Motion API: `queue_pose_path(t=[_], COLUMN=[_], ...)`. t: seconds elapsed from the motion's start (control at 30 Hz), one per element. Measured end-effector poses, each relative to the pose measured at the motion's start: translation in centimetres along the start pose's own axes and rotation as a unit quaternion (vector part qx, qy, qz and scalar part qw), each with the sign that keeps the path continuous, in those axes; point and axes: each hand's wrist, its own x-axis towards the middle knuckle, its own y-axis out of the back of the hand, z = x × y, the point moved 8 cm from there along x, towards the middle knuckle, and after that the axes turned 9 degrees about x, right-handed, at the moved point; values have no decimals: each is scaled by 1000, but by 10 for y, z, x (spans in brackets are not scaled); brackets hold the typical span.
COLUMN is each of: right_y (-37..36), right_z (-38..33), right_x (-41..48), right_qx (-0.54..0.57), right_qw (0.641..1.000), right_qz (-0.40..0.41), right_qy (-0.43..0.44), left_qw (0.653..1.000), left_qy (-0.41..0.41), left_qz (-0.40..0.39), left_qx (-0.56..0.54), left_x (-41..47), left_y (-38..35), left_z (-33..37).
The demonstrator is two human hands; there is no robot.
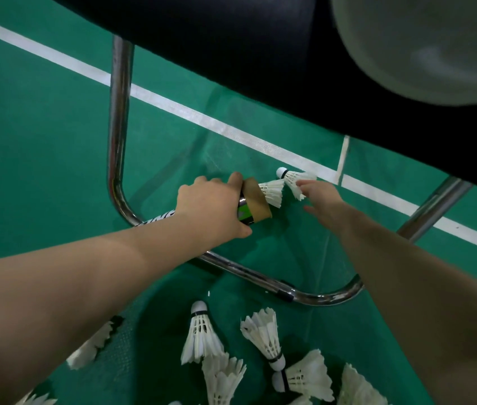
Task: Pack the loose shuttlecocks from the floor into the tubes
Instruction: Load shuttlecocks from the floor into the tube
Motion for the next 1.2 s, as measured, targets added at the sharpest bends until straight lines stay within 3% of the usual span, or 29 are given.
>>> queue_pose_path(t=[0.2,0.37,0.63,0.9,1.2], right_y=[19,22,7,4,-26], right_z=[-8,-6,-19,-36,-53], right_x=[-3,-8,-32,-94,-125], right_qx=[192,223,350,349,225], right_qw=[978,966,934,932,966], right_qz=[77,125,67,-5,-66], right_qy=[15,25,19,101,109], left_qw=[1000,1000,1000,1000,1000], left_qy=[5,5,9,7,8], left_qz=[-18,-26,-19,-24,-14], left_qx=[-3,-5,-5,-1,-3], left_x=[-1,-1,0,-3,-10], left_y=[-5,-8,-6,-8,-2], left_z=[-5,-6,-11,-13,-18])
